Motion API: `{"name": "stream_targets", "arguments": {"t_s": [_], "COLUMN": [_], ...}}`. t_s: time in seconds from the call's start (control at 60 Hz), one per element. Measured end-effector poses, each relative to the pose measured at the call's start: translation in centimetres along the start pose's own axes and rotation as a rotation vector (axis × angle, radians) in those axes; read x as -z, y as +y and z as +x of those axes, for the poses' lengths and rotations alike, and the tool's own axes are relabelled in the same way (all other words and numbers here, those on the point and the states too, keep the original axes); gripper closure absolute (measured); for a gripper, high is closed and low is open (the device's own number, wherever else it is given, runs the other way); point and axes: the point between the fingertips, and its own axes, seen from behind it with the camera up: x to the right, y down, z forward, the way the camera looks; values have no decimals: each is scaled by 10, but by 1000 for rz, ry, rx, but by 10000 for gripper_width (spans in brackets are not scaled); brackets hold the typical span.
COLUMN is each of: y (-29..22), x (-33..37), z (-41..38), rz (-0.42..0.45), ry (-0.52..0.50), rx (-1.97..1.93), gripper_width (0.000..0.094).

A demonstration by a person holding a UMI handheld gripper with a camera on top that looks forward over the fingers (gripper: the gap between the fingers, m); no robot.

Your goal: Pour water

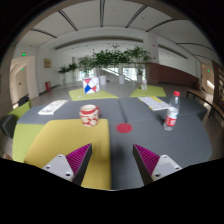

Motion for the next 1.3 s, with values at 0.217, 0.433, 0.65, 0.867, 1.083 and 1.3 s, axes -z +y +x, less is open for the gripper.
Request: {"name": "stream_targets", "arguments": {"t_s": [0.217, 0.433, 0.65, 0.867, 1.083, 1.3], "y": [11, -13, -53, -79, -88, -102], "x": [-19, -67, -142, -220, -249, -232], "z": [132, 238, 315, 358, 369, 365], "rz": [-7, 67, 152, 195, 232, 238], "ry": [154, 271, 317, 333, 329, 399], "rx": [0, 45, -5, 16, 0, 46], "gripper_width": [91, 90, 93, 133, 456, 592]}}
